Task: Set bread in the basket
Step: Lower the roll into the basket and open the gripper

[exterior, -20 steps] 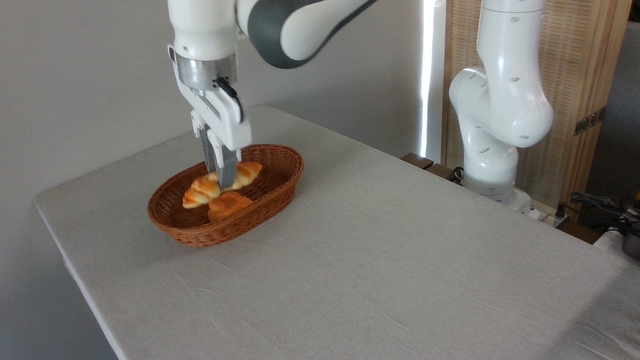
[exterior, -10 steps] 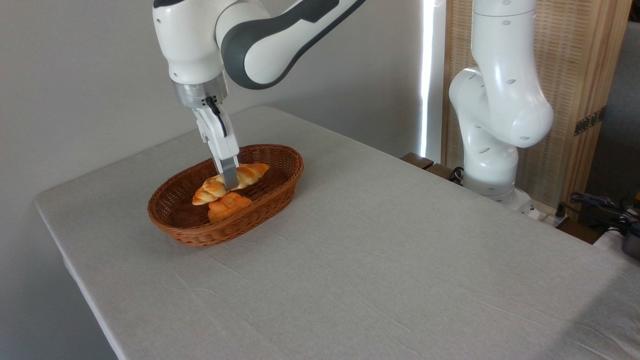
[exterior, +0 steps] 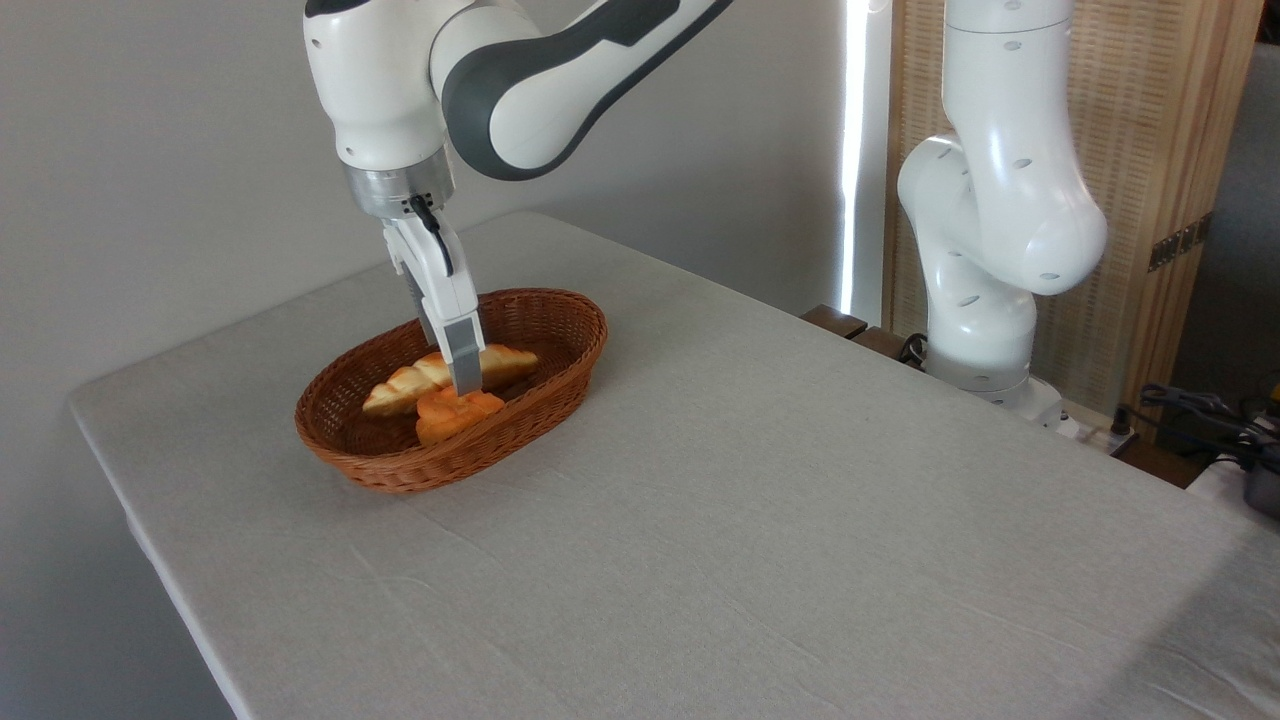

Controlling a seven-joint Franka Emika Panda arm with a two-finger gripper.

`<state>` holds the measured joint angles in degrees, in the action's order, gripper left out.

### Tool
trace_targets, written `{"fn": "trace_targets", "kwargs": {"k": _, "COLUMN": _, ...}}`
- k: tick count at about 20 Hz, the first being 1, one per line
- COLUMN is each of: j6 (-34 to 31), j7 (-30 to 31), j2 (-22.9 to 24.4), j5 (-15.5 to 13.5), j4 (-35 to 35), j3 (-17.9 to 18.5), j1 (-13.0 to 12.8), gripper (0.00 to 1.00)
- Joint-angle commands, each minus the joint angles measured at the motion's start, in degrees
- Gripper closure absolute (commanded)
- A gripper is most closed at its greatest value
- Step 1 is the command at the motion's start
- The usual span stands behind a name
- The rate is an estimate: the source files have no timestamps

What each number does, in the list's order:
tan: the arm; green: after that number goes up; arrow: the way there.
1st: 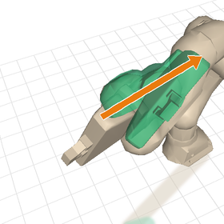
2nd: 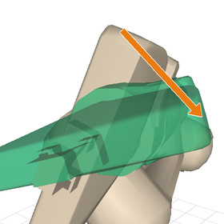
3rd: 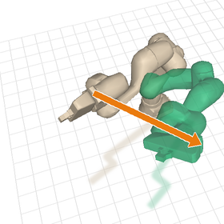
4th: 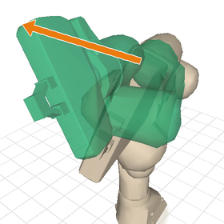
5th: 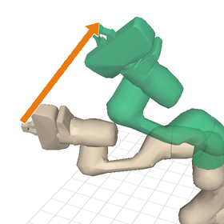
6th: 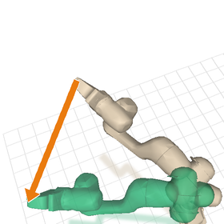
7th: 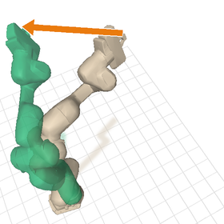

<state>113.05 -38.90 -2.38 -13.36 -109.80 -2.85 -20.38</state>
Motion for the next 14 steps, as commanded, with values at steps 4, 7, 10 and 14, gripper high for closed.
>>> {"fn": "trace_targets", "kwargs": {"k": 4, "j6": -1.08, "j7": -0.03, "j2": 2.55, "j5": -0.17, "j4": 3.80, "j3": 4.43, "j1": 1.83, "gripper": 0.00}}
{"fn": "trace_targets", "kwargs": {"k": 7, "j6": -1.17, "j7": -0.03, "j2": 3.00, "j5": 3.94, "j4": 4.15, "j3": 7.95, "j1": 2.18, "gripper": 0.00}}
{"fn": "trace_targets", "kwargs": {"k": 10, "j6": -2.13, "j7": 3.38, "j2": 2.91, "j5": 13.60, "j4": 4.15, "j3": 8.13, "j1": 2.27, "gripper": 0.00}}
{"fn": "trace_targets", "kwargs": {"k": 14, "j6": -2.13, "j7": 4.54, "j2": 2.65, "j5": 14.33, "j4": 4.15, "j3": 10.24, "j1": 2.27, "gripper": 0.00}}
